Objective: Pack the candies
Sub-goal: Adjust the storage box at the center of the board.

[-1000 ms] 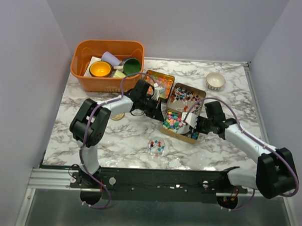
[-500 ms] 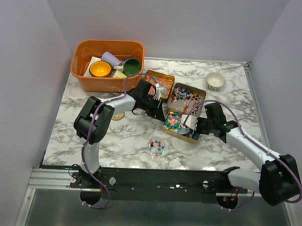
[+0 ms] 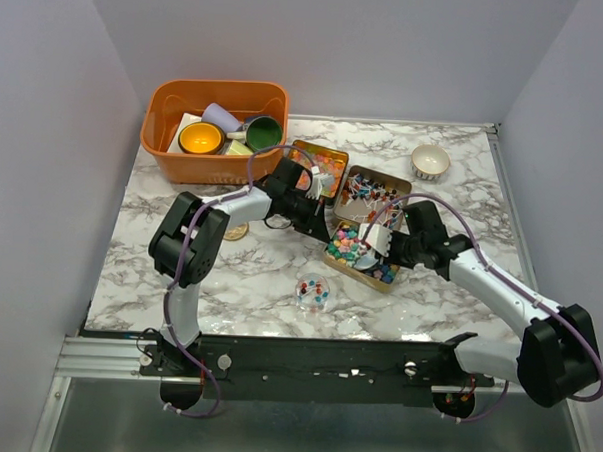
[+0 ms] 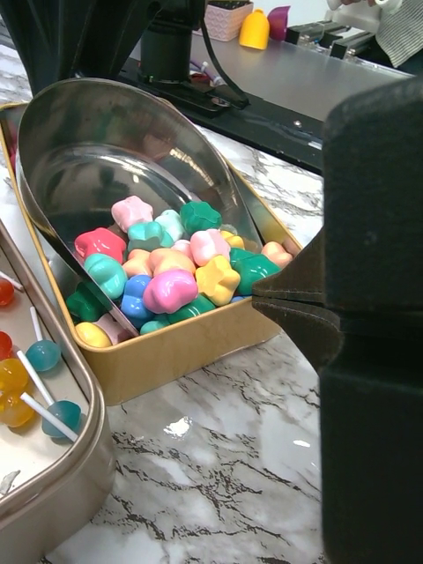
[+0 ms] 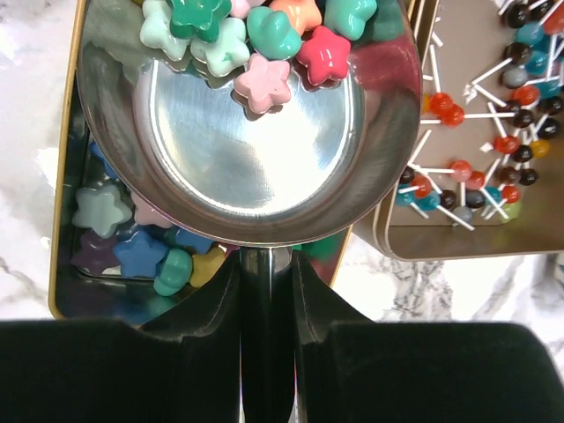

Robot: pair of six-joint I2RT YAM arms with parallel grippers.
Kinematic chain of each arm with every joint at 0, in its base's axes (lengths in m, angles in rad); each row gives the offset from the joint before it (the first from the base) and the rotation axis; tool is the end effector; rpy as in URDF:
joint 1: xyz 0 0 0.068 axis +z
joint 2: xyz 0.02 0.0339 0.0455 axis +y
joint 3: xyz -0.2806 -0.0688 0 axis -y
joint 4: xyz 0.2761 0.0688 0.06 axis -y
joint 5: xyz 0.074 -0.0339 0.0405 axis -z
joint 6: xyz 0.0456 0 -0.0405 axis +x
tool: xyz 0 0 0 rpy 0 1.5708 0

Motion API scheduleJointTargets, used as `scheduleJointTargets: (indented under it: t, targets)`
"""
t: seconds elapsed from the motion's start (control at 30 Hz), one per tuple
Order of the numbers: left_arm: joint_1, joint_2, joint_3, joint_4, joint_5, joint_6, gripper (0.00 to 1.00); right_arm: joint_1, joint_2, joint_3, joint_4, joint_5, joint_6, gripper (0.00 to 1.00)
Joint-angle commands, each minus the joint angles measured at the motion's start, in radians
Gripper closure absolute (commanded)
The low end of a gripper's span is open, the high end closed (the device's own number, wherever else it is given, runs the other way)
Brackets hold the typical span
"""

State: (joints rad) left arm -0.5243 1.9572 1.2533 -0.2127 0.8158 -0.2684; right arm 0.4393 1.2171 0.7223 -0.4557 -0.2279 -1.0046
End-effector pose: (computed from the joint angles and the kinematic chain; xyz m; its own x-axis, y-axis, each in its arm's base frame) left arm 0.3635 -0.2486 0.1569 -0.8551 0.2845 -0.4335 0.5185 0.4634 -0.7186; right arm 0.2338 0.1212 0.2021 0.0549 -0.8826 -0.4670 -0.9075 0.1509 -0.3919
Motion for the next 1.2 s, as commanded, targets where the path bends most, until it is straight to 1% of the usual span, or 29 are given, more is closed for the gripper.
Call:
scheduleJointTargets:
  t: [0.0, 0.07, 0.1, 0.2, 0.33, 0.43, 0.47, 0.57, 0.6, 0.63, 0.67, 0.7, 0.73, 0.77, 0.8, 0.83, 0.87, 0.9, 0.93, 1.03, 1.1, 1.17]
  targets:
    - [-0.034, 0.031, -0.006, -0.054, -0.072, 0.057, 1.0, -0.005, -0.01, 0.026, 0.038, -0.179, 0.156, 0.99]
    - [-0.034, 0.028, -0.006, -0.063, -0.073, 0.064, 1.0, -0.019, -0.008, 0.008, 0.037, -0.195, 0.182, 0.99]
    - [-0.034, 0.028, -0.008, -0.063, -0.073, 0.066, 1.0, -0.02, -0.001, 0.009, 0.031, -0.197, 0.225, 0.99]
    - [-0.036, 0.016, -0.012, -0.065, -0.076, 0.077, 1.0, -0.02, 0.036, 0.045, 0.012, -0.191, 0.276, 0.99]
    - [-0.037, -0.018, -0.012, -0.07, -0.073, 0.087, 1.0, -0.02, 0.044, 0.057, 0.016, -0.157, 0.259, 0.99]
    - [-0.043, -0.113, -0.015, -0.039, -0.06, 0.107, 1.0, -0.021, 0.05, 0.057, 0.005, -0.139, 0.207, 0.99]
    - [-0.048, -0.186, -0.023, 0.007, -0.058, 0.132, 1.0, -0.02, 0.05, 0.054, 0.005, -0.131, 0.201, 0.99]
    - [-0.092, -0.291, -0.051, 0.042, -0.069, 0.178, 1.0, -0.021, 0.053, 0.058, 0.0, -0.133, 0.195, 0.99]
    - [-0.108, -0.305, -0.054, 0.033, -0.102, 0.205, 1.0, -0.022, 0.053, 0.06, 0.003, -0.133, 0.201, 0.99]
    - [-0.124, -0.32, -0.087, 0.039, -0.121, 0.212, 1.0, -0.021, 0.059, 0.063, 0.003, -0.133, 0.204, 0.99]
    - [-0.17, -0.354, -0.113, 0.082, -0.142, 0.219, 0.97, -0.02, 0.059, 0.066, 0.005, -0.128, 0.207, 0.99]
    - [-0.196, -0.374, -0.142, 0.101, -0.192, 0.244, 0.96, -0.02, 0.061, 0.066, 0.011, -0.129, 0.205, 0.99]
    - [-0.229, -0.394, -0.207, 0.125, -0.225, 0.253, 0.95, -0.02, 0.061, 0.063, 0.012, -0.126, 0.204, 0.99]
    - [-0.287, -0.438, -0.239, 0.18, -0.254, 0.261, 0.9, -0.02, 0.059, 0.065, 0.012, -0.12, 0.202, 0.99]
    - [-0.314, -0.461, -0.274, 0.208, -0.277, 0.262, 0.83, -0.02, 0.058, 0.063, 0.006, -0.116, 0.19, 0.99]
    - [-0.336, -0.483, -0.335, 0.241, -0.317, 0.262, 0.7, -0.022, 0.056, 0.063, 0.003, -0.111, 0.187, 0.99]
    - [-0.356, -0.521, -0.366, 0.298, -0.337, 0.27, 0.62, -0.021, 0.052, 0.059, 0.002, -0.105, 0.181, 0.99]
    - [-0.39, -0.537, -0.394, 0.324, -0.357, 0.291, 0.57, -0.02, 0.05, 0.055, 0.0, -0.099, 0.173, 0.99]
    - [-0.401, -0.544, -0.431, 0.344, -0.369, 0.31, 0.52, -0.02, 0.045, 0.052, 0.002, -0.094, 0.169, 0.99]
    - [-0.443, -0.543, -0.468, 0.415, -0.395, 0.354, 0.46, -0.02, 0.035, 0.039, 0.006, -0.091, 0.162, 0.99]
    - [-0.462, -0.529, -0.491, 0.495, -0.446, 0.406, 0.45, -0.022, 0.024, 0.031, 0.012, -0.09, 0.169, 0.99]
    - [-0.497, -0.508, -0.499, 0.564, -0.493, 0.48, 0.42, -0.02, 0.016, 0.023, 0.017, -0.087, 0.173, 0.99]
